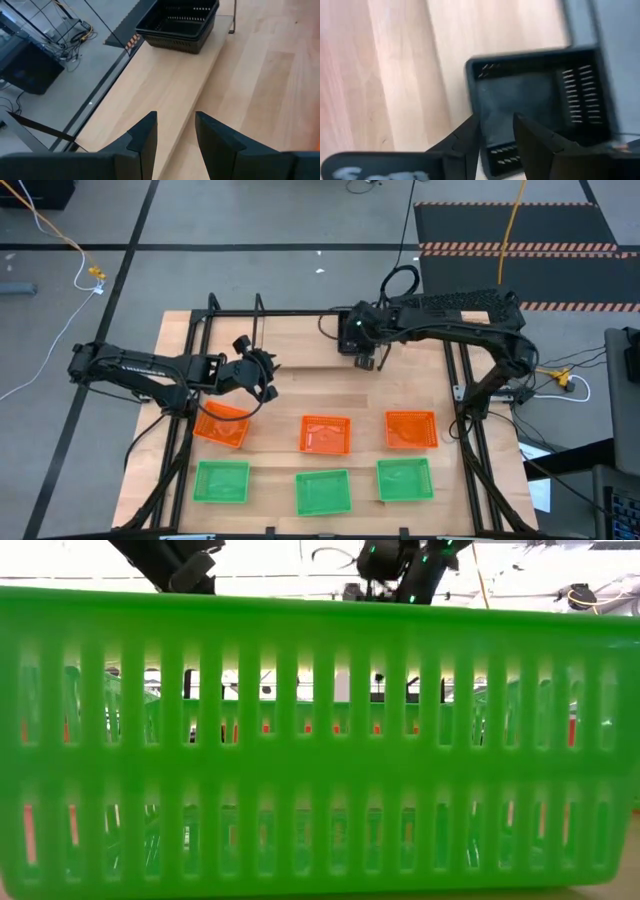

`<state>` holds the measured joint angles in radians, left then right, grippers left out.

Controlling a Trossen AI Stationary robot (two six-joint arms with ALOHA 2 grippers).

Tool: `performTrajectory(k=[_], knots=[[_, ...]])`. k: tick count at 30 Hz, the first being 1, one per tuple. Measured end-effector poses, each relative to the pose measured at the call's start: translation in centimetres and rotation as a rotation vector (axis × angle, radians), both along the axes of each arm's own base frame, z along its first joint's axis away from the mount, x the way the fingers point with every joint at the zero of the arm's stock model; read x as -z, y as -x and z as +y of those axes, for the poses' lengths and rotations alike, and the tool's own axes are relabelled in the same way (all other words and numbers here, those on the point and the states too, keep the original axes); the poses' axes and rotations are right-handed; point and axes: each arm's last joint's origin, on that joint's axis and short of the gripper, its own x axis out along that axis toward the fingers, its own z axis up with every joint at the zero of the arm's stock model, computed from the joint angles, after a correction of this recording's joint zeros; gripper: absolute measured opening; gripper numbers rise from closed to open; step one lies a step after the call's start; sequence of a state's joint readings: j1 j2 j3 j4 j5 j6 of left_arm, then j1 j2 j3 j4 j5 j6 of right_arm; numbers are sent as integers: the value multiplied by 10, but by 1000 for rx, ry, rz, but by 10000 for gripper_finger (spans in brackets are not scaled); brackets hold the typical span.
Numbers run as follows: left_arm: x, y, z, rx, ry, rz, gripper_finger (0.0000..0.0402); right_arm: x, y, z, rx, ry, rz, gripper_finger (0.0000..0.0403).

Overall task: Stack baskets on shelf by color
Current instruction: Put the right green bin on the shelf

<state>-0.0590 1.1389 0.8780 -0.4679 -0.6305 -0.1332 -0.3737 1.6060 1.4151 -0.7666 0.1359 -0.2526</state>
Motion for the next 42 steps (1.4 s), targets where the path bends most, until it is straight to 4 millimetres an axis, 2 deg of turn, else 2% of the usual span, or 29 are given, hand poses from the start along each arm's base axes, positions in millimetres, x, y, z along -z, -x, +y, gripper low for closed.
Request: performTrajectory(k=[5, 11, 14, 18, 20, 23, 26, 31, 36, 42], knots=[[0, 0, 5, -26, 6, -7, 136, -34, 19, 7, 34, 49, -120, 109], [0, 0, 4, -29, 12, -11, 136, -45, 33, 22, 100, 13, -242, 109], [0, 0, 4, -34, 18, -12, 136, -36, 30, 35, 61, 1, -359, 109], [1, 1, 4, -48, 36, -19, 136, -22, 24, 58, -147, -82, -688, 109], [1, 1, 2, -46, 41, -17, 136, -18, 27, 69, -238, -111, -853, 109], [1, 1, 1, -47, 51, -24, 136, -9, 35, 79, -312, -124, -1001, 109], [2, 0, -1, -57, 71, -59, 136, 3, 42, 84, -355, -136, -1034, 109], [14, -5, -1, -40, 68, -174, 136, 28, 47, 93, -389, -162, -969, 109], [28, -10, -4, 92, 61, -289, 136, 32, 51, 103, -544, -196, -1015, 109], [25, -13, -6, 194, 49, -357, 136, 32, 51, 115, -721, -97, -1025, 109]])
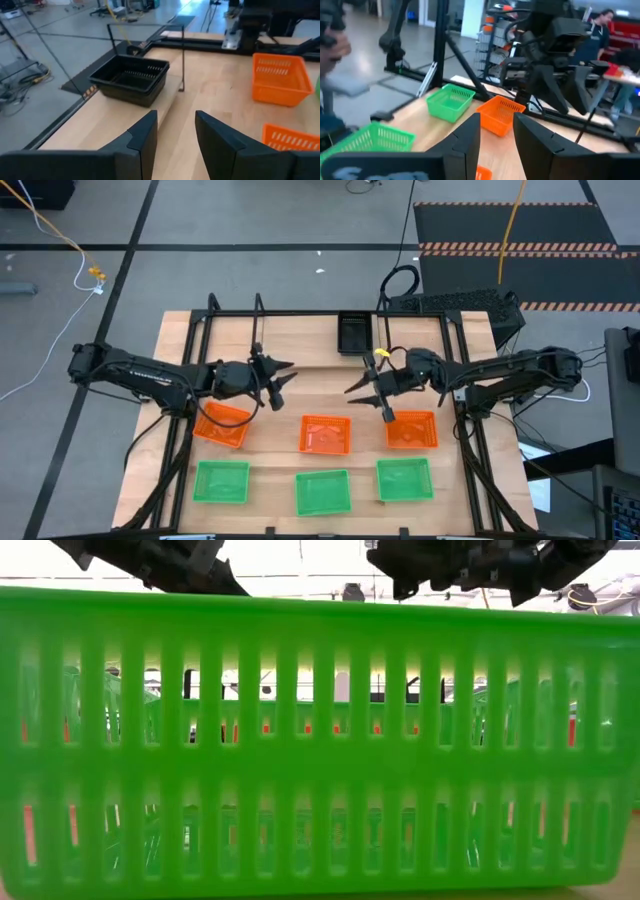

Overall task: Stack baskets on shelf by color
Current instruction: Put the right green bin on the shelf

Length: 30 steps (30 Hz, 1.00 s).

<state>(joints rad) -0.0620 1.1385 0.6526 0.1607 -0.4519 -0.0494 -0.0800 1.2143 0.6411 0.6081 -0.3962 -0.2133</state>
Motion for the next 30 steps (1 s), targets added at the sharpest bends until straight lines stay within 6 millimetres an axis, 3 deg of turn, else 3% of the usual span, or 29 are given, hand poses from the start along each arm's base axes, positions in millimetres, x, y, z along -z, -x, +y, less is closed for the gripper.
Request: performTrajectory(k=[3, 8, 20, 25, 30], knots=[[0, 0, 0, 11, -26, 15, 136, -1, 0, 6, -17, 38, -17, 109], [2, 1, 0, 22, -57, 46, 136, -5, -1, 7, 120, -180, -2, 111], [7, -2, -2, -23, 94, 11, 136, 11, -3, 9, 125, -239, 162, 161], [19, -9, -17, -1, 136, 25, 136, 30, 3, 25, -63, -280, 406, 171], [36, -21, -44, 48, 133, 44, 136, 33, 16, 48, -112, -335, 566, 168]])
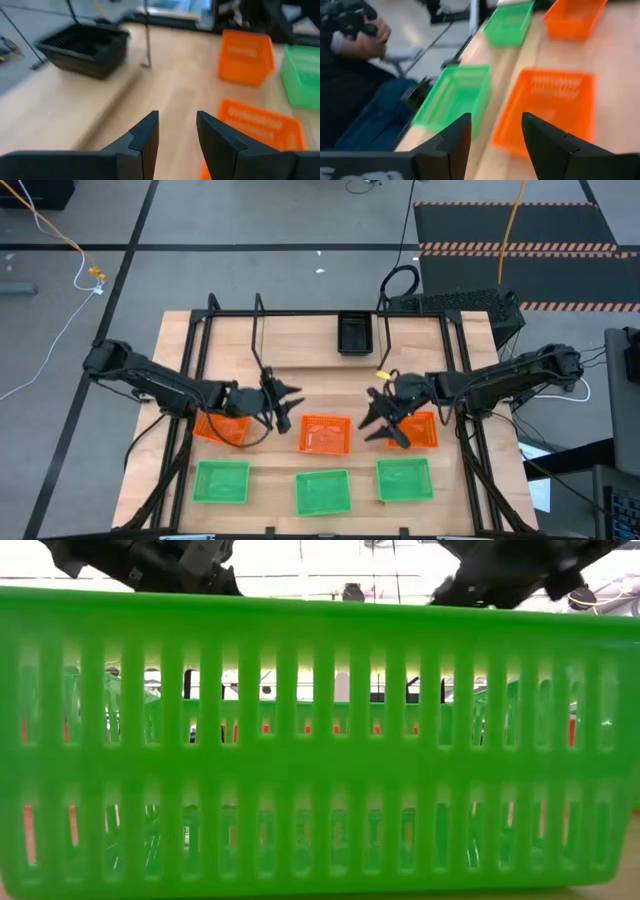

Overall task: Stack baskets on shelf by color
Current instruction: Put the right green bin on the shelf

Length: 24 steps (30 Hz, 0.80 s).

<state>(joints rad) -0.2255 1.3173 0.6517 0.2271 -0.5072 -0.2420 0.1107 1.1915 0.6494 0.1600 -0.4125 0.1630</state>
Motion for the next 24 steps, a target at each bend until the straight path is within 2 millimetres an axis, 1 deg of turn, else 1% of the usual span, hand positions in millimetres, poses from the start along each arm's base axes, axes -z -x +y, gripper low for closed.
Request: performTrajectory(k=[3, 5, 8, 10, 17, 20, 22, 24], knots=[[9, -6, -14, 14, 20, -15, 136, 3, 8, 15, 6, 36, 112, 168], [13, -6, -21, 16, 32, -15, 136, 2, 12, 26, 27, 89, 157, 168], [13, -5, -31, 26, 82, -51, 136, 5, 22, 45, 19, 165, 217, 168], [12, -3, -39, 44, 110, -67, 136, 5, 28, 60, -9, 173, 236, 167], [0, 9, -77, 106, 98, -195, 136, -6, 53, 118, -91, 102, 265, 167], [-3, 16, -90, 107, 93, -226, 136, -11, 59, 142, -79, 104, 253, 167], [-4, 21, -98, 105, 86, -233, 136, -8, 64, 154, -71, 122, 271, 167], [-4, 26, -104, 97, 82, -240, 136, -3, 68, 163, -80, 163, 333, 167]])
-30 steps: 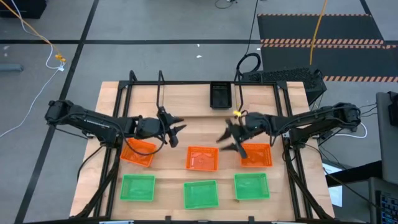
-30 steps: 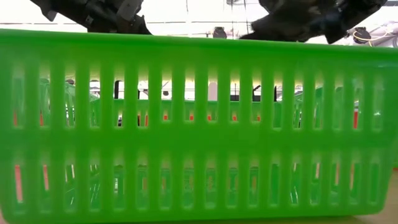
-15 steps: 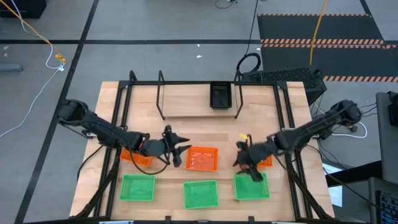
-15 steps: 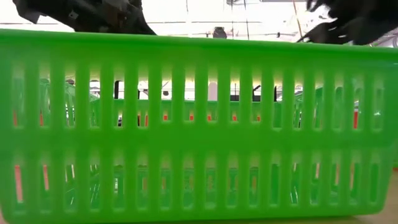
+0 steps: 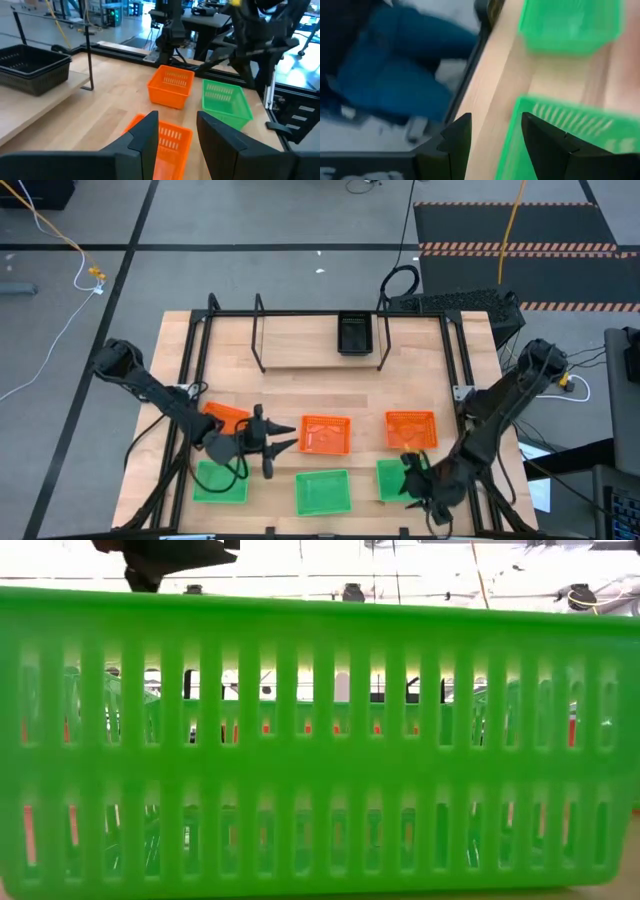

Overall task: Stack baskets on shelf by color
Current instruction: Put the right green bin on the shelf

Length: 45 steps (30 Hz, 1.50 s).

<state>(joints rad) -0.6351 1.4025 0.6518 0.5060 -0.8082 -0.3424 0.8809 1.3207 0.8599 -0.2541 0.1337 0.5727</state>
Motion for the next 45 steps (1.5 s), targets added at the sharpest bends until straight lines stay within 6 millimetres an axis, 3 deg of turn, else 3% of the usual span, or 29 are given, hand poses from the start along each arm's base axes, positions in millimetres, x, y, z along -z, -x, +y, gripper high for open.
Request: performTrajectory(k=[7, 15, 24, 31, 35, 40, 45], knots=[[0, 6, -8, -13, -32, -3, 136, 10, 20, -2, -89, 314, 247, 166], [1, 4, -3, -31, -40, 5, 136, -10, 23, 2, -438, 450, 172, 166], [5, 4, -2, -43, -18, 35, 136, 20, 36, -9, -647, 625, 216, 166], [5, 4, -2, -44, -19, 37, 136, 39, 35, -8, -718, 686, 246, 161], [5, 4, -2, -44, -19, 37, 136, 45, 30, 0, -754, 675, 194, 120], [5, 4, -2, -57, -21, 34, 136, 40, 22, 9, -728, 593, 82, 20], [5, 4, -1, -62, -15, 32, 136, 16, 15, 18, -673, 452, -104, 7]])
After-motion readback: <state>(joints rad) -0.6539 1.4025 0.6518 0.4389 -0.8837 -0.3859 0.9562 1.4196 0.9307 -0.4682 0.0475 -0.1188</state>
